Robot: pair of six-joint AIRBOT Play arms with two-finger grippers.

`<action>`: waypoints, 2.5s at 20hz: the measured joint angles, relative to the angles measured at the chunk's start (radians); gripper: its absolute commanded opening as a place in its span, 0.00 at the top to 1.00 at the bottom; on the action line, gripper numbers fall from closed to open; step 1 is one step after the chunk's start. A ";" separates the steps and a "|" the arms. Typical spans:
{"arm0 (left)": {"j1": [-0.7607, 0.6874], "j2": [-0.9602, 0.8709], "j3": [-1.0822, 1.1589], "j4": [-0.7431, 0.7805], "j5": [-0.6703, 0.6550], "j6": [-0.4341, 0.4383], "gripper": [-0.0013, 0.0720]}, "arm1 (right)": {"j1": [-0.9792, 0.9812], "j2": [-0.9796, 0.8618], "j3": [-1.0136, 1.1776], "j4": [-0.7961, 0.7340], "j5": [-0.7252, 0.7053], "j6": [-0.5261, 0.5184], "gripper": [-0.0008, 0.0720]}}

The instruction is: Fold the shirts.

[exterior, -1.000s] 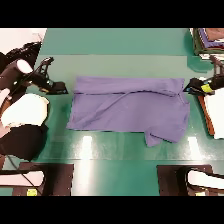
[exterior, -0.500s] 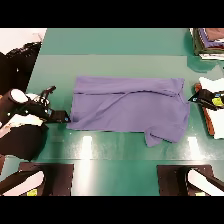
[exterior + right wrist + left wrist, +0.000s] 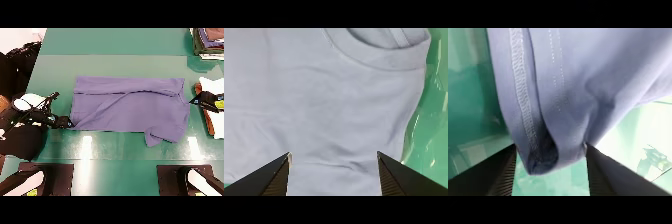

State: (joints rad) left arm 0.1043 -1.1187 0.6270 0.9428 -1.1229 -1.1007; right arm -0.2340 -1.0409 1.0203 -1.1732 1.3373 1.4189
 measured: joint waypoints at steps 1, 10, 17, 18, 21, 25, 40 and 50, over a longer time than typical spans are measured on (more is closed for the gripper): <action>0.000 0.000 -0.001 -0.005 0.004 0.001 0.55 | 0.000 0.001 0.000 -0.002 0.005 0.000 0.15; 0.000 0.000 -0.003 -0.019 0.012 0.008 0.95 | -0.069 0.027 -0.163 -0.031 0.087 0.000 0.20; 0.000 0.000 -0.003 -0.026 0.015 0.008 0.95 | -0.141 0.035 -0.454 -0.004 0.033 -0.001 0.33; 0.000 0.000 -0.003 -0.027 0.015 0.008 0.95 | -0.143 0.035 -0.477 0.016 0.013 -0.009 0.44; 0.000 0.000 -0.003 -0.029 0.015 0.008 0.95 | -0.148 0.036 -0.506 0.080 -0.029 -0.034 0.96; 0.000 0.031 -0.003 -0.005 -0.011 -0.020 0.95 | -0.149 0.060 -0.470 0.097 -0.006 -0.066 0.97; -0.001 0.468 0.045 0.215 -0.251 -0.287 0.95 | -0.058 0.380 -0.182 -0.113 0.241 -0.039 0.97; -0.001 -0.090 0.337 0.115 0.005 -0.220 0.95 | 0.242 -0.324 0.290 -0.105 0.086 0.006 0.97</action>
State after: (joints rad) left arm 0.1036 -1.2083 0.9638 1.0580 -1.1175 -1.3205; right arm 0.0078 -1.3647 1.3102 -1.2781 1.4235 1.4246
